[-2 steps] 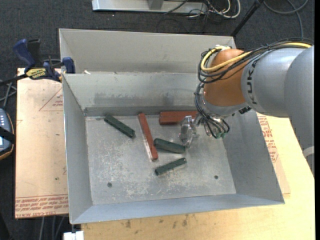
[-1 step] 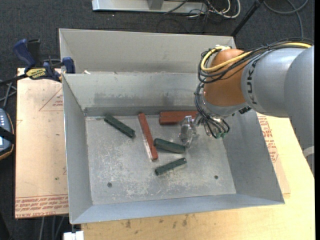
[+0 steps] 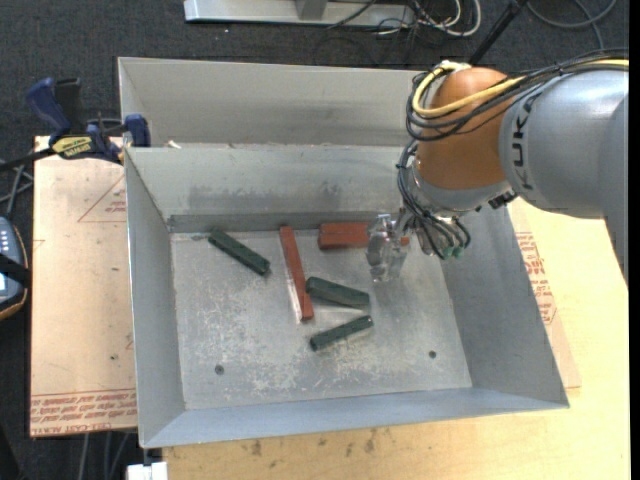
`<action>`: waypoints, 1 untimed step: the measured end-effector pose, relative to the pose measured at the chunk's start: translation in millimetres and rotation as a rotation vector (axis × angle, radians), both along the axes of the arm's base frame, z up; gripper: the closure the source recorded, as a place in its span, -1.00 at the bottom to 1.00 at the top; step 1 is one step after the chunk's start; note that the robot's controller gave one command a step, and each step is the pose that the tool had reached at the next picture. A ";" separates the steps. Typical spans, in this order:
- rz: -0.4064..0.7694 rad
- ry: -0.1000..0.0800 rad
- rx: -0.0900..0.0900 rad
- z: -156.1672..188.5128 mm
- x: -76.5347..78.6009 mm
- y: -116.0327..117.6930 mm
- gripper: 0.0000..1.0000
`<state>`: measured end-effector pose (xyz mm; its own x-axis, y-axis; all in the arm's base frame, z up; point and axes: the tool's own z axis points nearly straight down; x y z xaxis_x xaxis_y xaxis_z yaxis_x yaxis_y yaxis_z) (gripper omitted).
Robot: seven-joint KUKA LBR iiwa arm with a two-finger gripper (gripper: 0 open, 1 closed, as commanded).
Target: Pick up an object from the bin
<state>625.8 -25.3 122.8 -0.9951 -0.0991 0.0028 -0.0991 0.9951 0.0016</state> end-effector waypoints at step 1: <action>0.012 -0.005 0.000 32.1 6.7 6.5 -1.00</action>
Offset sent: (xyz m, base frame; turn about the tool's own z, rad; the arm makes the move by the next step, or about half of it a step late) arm 0.0000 0.0000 0.0000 0.0000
